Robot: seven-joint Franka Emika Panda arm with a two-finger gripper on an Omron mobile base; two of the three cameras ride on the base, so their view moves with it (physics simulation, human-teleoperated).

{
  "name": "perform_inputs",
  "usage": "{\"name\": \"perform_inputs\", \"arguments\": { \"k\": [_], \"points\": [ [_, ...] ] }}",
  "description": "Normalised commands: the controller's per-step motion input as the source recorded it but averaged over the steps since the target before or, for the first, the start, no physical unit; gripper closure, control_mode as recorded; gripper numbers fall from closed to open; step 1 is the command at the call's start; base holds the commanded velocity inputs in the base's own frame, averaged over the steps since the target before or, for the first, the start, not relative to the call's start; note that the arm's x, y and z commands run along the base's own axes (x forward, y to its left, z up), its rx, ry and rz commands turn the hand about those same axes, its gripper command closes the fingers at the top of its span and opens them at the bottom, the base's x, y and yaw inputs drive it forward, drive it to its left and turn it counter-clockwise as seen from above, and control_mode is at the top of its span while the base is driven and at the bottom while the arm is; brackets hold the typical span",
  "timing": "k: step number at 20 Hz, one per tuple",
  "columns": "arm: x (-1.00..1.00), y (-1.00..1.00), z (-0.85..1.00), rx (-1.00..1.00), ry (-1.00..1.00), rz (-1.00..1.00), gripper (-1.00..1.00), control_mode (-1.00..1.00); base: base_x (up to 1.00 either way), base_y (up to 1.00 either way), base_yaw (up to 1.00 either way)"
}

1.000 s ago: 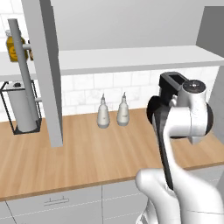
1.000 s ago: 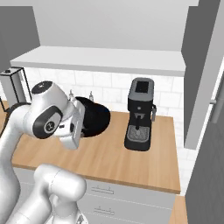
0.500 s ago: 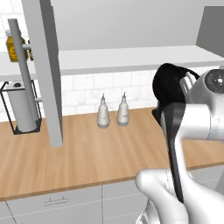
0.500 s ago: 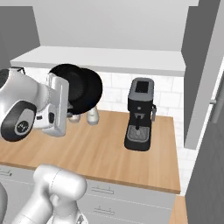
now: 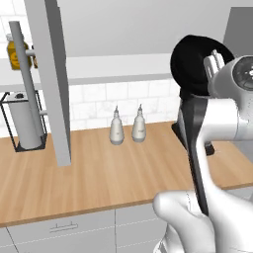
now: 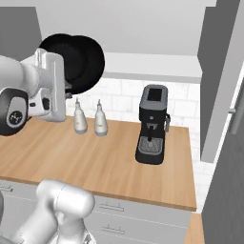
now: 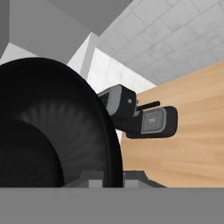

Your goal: Pick up the bowls on the counter and stack them on top of one another in the open cabinet. Place the smaller bowl on top of the larger bowl.

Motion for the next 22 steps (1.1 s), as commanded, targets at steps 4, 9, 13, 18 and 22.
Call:
{"name": "perform_inputs", "arguments": {
  "k": [4, 9, 13, 18, 22],
  "points": [
    [0.7, 0.0, 0.34, -0.02, 0.13, 0.0, 1.0, -1.0, 0.0, 0.0, 0.0],
    [0.84, 0.0, 0.02, -0.01, 0.05, 0.0, 1.0, -1.0, 0.0, 0.0, 0.0],
    [0.88, 0.0, -0.02, 0.0, 0.0, 0.0, 1.0, -1.0, 0.0, 0.0, 0.0],
    [0.93, 0.0, -0.04, 0.0, -0.01, 0.0, 1.0, -1.0, 0.0, 0.0, 0.0],
    [0.84, 0.0, -0.23, 0.0, 0.0, 0.01, 1.0, -1.0, 0.0, 0.0, 0.0]
  ]
}}
